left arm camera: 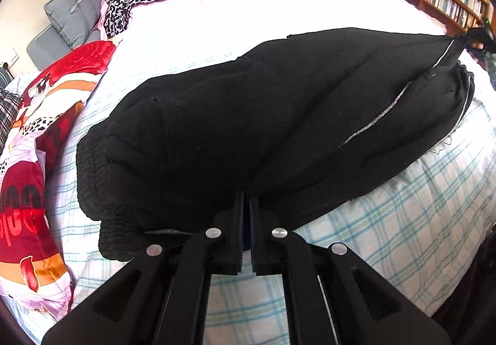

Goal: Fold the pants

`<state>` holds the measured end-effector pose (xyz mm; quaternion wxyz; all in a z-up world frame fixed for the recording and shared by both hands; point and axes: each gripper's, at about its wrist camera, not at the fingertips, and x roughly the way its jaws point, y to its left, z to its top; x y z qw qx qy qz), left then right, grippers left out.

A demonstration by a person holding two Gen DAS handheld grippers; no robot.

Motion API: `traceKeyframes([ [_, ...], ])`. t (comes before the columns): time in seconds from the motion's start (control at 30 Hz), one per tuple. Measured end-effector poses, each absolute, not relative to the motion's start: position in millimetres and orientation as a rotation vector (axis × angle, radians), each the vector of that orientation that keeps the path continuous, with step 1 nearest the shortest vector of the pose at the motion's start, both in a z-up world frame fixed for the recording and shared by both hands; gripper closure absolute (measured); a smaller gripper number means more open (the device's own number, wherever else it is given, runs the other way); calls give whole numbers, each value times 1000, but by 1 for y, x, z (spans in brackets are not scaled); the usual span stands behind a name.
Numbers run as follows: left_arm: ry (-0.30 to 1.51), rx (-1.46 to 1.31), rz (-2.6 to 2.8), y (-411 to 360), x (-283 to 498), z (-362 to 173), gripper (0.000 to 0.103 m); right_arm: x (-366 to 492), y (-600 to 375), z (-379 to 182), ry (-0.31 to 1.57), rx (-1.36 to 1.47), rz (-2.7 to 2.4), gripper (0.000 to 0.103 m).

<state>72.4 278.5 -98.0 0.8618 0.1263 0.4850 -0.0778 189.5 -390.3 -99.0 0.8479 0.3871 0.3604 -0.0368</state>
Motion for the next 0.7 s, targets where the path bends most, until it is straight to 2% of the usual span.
traceKeyframes([
  [0.13,1029,265,-169,281,67,-101,101,161,-391,-52,613,604,-64,90],
  [0.2,1031,250,-178,283,62,-102,101,145,-404,-64,619,577,-83,89],
  [0.37,1053,281,-163,282,59,-112,101,118,-428,-130,767,510,-277,80],
  [0.43,1054,345,-156,277,56,-117,97,106,-444,-143,779,559,-354,80],
  [0.57,1051,412,-154,269,46,-119,94,91,-445,-131,763,506,-403,80],
  [0.7,1057,299,-160,278,45,-107,93,95,-402,-97,714,343,-319,80],
])
